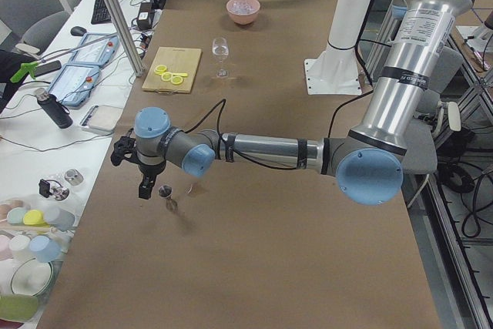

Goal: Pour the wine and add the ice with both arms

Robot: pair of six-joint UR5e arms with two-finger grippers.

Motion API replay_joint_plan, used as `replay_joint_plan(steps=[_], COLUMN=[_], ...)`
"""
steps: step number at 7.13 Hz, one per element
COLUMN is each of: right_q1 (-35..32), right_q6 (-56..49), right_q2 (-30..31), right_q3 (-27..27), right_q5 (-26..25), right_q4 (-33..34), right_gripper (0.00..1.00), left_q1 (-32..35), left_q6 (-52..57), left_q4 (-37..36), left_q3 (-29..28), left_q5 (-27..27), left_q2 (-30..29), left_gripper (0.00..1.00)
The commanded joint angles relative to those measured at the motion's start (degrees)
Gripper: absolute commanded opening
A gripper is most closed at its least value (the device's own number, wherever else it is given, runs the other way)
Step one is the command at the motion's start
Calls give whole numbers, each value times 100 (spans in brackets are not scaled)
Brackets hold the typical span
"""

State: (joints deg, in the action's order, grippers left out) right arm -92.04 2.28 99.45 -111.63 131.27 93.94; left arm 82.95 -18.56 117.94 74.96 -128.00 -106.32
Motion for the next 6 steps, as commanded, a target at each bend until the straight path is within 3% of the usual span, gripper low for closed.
replay_joint_plan(steps=[1, 4, 6], right_q1=[342, 888, 1231], right_q6=[637, 1500, 2072], right_q2=[-153, -391, -593], right_q3=[-51, -165, -175], right_q5=[48, 48, 57], right_q4=[-25, -51, -77], right_gripper=[100, 100, 100], left_q1=[-7, -129, -479], left_q6=[-356, -964, -1376], left_q4=[561, 1291, 2149], left_q3=[-7, -42, -278], left_q5=[187, 292, 677], left_q2=[164, 322, 392], left_gripper=[99, 99, 98])
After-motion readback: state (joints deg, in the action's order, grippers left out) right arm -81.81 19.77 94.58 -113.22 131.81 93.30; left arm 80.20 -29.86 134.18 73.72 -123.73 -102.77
